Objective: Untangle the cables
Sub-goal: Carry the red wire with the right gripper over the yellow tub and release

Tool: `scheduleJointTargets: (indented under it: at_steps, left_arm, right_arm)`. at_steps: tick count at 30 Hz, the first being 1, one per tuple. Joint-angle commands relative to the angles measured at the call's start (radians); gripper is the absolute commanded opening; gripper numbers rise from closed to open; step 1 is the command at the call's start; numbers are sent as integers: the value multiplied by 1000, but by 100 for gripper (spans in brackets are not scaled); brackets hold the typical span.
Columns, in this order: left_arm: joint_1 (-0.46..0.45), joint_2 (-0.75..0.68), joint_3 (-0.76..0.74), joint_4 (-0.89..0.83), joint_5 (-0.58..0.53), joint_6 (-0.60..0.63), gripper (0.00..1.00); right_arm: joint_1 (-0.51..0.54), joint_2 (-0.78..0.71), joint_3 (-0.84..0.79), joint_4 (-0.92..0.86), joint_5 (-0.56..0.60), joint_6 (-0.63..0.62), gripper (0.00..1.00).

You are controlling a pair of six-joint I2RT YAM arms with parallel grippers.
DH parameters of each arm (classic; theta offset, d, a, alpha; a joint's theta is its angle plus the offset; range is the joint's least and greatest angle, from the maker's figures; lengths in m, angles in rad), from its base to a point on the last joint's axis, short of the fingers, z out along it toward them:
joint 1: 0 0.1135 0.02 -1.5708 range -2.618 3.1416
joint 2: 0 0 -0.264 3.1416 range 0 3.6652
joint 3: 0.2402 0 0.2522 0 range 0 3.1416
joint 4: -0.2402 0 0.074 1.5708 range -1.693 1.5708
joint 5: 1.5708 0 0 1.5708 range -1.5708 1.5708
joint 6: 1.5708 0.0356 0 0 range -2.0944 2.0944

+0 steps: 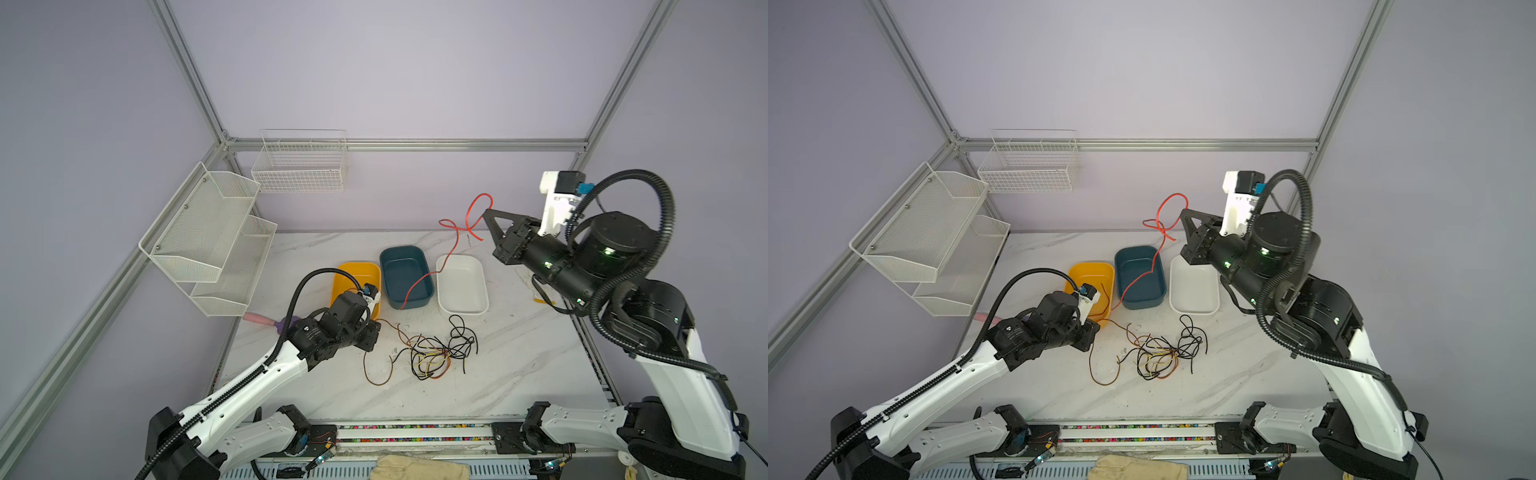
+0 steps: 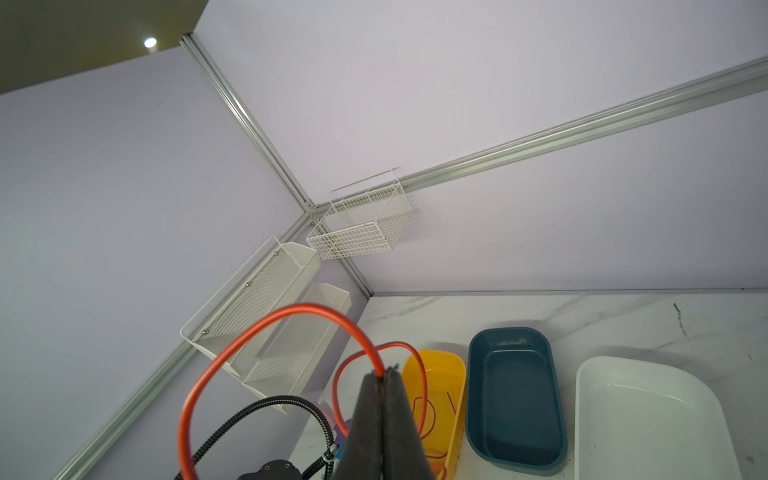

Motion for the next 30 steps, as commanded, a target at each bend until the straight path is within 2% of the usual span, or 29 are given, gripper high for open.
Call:
scheduleJointTargets:
  at_steps: [1, 5, 11, 26, 30]
  left_arm:
    - [6, -60, -44, 37, 75, 43, 0]
    - [4, -95, -65, 46, 157, 82, 0]
    - [0, -108, -64, 50, 206, 89, 0]
    - [0, -195, -87, 73, 165, 83, 0]
    - [-1, -207, -90, 75, 163, 80, 0]
  right_arm:
    - [-3, 54, -31, 76, -62, -41, 0]
    - [-2, 125, -24, 125, -117, -57, 0]
    - [-8, 237, 2, 165, -154, -77, 0]
    - [-24, 545, -11, 308, -324, -51, 0]
    - [-25, 625, -17, 325, -321, -64, 0]
